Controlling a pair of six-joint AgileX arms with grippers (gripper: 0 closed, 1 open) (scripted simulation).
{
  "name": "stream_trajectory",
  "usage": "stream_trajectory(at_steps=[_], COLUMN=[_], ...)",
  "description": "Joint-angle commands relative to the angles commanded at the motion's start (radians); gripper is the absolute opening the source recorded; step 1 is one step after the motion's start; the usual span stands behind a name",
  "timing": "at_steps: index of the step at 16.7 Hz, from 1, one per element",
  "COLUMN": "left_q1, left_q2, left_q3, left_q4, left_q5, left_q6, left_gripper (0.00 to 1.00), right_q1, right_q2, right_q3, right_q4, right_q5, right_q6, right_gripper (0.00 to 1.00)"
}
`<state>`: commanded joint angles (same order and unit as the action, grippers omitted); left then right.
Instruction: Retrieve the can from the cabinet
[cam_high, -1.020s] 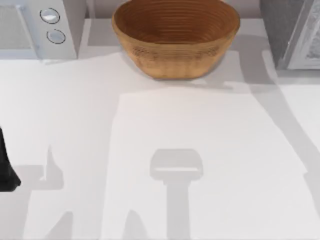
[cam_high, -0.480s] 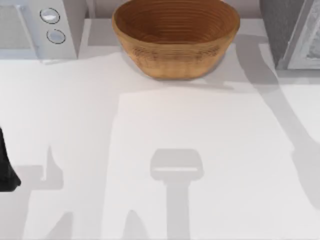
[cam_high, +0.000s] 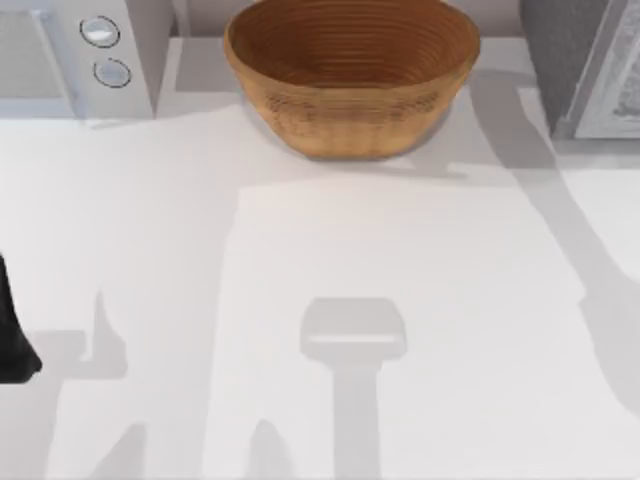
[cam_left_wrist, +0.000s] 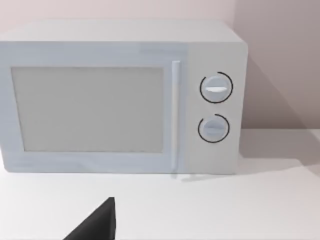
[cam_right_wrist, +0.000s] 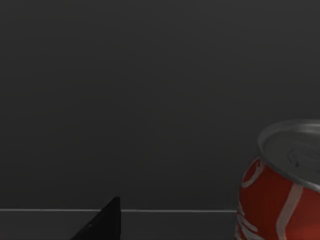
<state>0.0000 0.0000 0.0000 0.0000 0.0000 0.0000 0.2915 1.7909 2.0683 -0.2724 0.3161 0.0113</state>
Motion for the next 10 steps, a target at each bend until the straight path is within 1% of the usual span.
stream_trajectory(at_steps=[10], left_q1=[0.0], left_q2=[0.0], left_q3=[0.0], left_q4=[0.0], left_q5=[0.0], left_q6=[0.0], left_gripper=[1.0], right_q1=[0.0], right_q2=[0.0], right_q3=[0.0], right_q4=[0.0], right_q5=[0.0], right_q6=[0.0], right_gripper=[0.1])
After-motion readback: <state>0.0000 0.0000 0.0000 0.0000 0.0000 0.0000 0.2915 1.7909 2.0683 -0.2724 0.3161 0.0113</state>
